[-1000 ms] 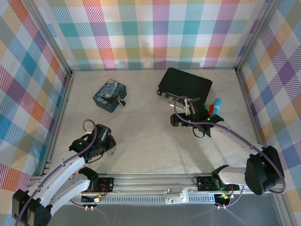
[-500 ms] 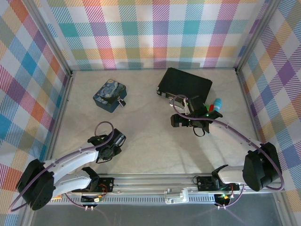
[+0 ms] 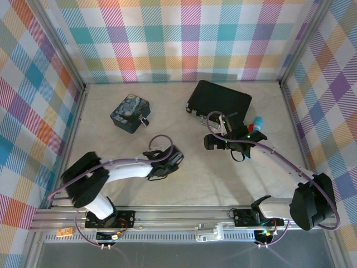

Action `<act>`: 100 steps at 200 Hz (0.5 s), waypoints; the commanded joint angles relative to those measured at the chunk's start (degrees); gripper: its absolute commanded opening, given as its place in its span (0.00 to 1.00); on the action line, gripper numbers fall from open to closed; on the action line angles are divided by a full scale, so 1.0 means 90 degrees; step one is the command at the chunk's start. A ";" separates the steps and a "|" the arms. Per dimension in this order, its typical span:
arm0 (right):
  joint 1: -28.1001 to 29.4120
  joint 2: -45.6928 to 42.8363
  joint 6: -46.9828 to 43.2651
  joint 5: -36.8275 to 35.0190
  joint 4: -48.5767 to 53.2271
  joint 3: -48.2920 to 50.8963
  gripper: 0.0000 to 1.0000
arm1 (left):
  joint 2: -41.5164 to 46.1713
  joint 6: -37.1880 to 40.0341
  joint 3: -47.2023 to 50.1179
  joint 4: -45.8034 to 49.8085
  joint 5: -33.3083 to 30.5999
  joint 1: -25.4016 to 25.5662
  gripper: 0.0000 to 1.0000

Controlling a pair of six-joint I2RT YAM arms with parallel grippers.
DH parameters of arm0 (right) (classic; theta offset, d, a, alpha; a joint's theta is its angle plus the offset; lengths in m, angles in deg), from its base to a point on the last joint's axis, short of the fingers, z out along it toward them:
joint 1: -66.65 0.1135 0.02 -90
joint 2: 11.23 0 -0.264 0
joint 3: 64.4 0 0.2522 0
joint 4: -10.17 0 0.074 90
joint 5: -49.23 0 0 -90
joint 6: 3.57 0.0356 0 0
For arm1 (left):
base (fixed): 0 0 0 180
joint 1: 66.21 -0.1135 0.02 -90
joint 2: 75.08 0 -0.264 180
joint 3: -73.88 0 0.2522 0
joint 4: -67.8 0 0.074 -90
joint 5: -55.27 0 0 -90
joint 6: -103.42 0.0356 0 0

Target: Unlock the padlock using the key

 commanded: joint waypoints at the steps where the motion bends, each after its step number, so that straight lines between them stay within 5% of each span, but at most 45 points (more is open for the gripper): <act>1: 0.0018 -0.0270 0.0162 0.0147 0.0188 0.0096 0.99 | -0.0572 0.0023 -0.0521 -0.0481 0.0591 0.0089 0.43; 30: 0.0037 -0.0323 0.0612 0.0959 -0.0097 0.0448 1.00 | -0.0156 0.0200 -0.0393 -0.0238 0.0290 -0.0064 0.48; 50: 0.0192 -0.0186 0.1054 0.1367 -0.0513 0.0725 0.88 | 0.0564 0.0324 -0.0043 0.0062 0.0015 -0.0398 0.51; 100: 0.1423 0.1049 0.0666 0.1494 -0.0642 0.0138 0.75 | 0.2280 0.0694 0.0955 0.0381 -0.0212 -0.1776 0.52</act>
